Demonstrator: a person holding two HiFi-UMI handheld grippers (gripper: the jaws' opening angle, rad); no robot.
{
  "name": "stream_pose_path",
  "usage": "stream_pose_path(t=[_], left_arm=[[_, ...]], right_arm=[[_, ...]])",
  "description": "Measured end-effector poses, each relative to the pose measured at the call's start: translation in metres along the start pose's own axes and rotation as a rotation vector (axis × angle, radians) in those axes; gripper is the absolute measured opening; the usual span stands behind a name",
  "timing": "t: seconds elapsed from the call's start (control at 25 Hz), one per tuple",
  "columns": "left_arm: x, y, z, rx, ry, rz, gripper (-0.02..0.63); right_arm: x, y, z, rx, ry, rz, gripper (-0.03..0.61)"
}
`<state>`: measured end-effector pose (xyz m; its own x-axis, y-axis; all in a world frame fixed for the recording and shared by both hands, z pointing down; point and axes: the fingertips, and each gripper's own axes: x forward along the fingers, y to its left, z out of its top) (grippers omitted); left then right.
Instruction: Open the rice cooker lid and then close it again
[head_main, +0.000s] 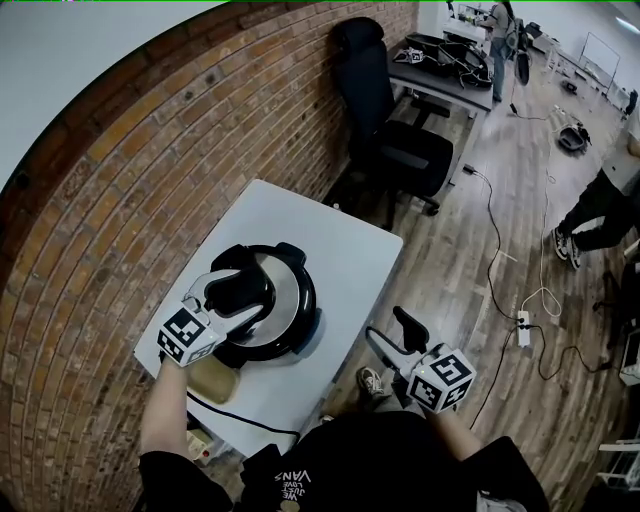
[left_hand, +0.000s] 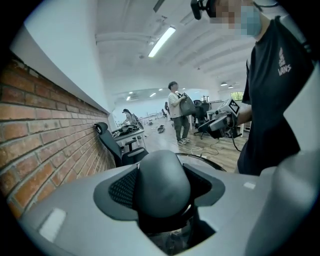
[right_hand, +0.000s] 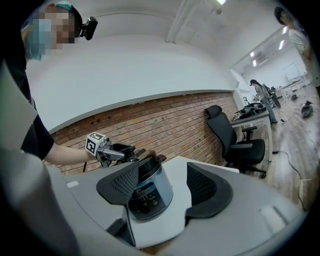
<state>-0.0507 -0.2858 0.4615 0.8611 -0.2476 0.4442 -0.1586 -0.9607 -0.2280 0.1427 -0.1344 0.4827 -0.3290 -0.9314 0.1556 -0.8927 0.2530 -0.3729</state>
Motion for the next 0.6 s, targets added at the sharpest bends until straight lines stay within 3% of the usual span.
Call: stream_pose_path(t=[0.4, 0.6], left_arm=[[0.006, -0.003, -0.003, -0.015, -0.007, -0.113, 0.284], [0.007, -0.003, -0.005, -0.030, 0.000, -0.109, 0.284]], right_arm=[[0.006, -0.004, -0.003, 0.013, 0.010, 0.000, 0.293], [0.016, 0.001, -0.002, 0.007, 0.019, 0.028, 0.293]])
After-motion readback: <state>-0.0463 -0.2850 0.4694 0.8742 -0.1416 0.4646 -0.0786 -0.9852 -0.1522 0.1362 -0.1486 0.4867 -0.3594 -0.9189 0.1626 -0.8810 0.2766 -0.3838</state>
